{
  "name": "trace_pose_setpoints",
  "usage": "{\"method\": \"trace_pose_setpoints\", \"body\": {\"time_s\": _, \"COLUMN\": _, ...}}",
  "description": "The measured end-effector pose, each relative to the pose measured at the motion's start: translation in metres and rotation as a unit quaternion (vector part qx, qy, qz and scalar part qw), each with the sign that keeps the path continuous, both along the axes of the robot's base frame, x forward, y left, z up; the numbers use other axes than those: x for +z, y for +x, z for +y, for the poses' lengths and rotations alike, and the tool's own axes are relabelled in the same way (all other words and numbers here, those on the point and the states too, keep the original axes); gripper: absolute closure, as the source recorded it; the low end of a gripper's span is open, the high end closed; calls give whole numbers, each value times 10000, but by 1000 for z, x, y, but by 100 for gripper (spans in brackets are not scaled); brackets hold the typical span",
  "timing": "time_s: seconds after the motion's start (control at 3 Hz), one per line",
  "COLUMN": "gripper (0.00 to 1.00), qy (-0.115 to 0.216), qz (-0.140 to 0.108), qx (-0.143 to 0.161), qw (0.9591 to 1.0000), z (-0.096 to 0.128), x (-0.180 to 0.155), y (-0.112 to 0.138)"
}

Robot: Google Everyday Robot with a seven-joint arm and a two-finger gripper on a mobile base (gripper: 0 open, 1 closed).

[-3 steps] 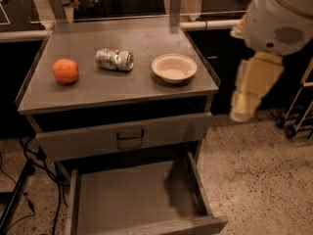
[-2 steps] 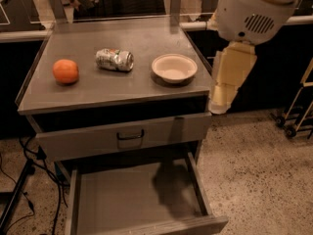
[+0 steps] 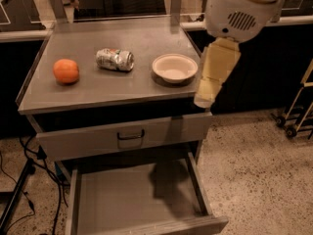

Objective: Place 7up can into middle drawer

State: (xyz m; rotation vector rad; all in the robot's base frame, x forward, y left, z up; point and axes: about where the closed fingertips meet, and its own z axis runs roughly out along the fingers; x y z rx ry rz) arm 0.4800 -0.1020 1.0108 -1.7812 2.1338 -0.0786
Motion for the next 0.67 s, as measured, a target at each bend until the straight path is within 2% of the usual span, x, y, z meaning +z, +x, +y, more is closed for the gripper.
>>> {"method": "trace_pose_setpoints", "body": {"time_s": 0.33, "gripper": 0, "qy": 128, "qz": 133, "qx": -445, "qw": 9988, "z": 13, "x": -3, "y": 38}}
{"method": "trace_pose_setpoints", "body": {"time_s": 0.67, "gripper": 0, "qy": 194, "qz": 221, "qx": -609, "qw": 9977, "z": 28, "x": -6, "y": 73}}
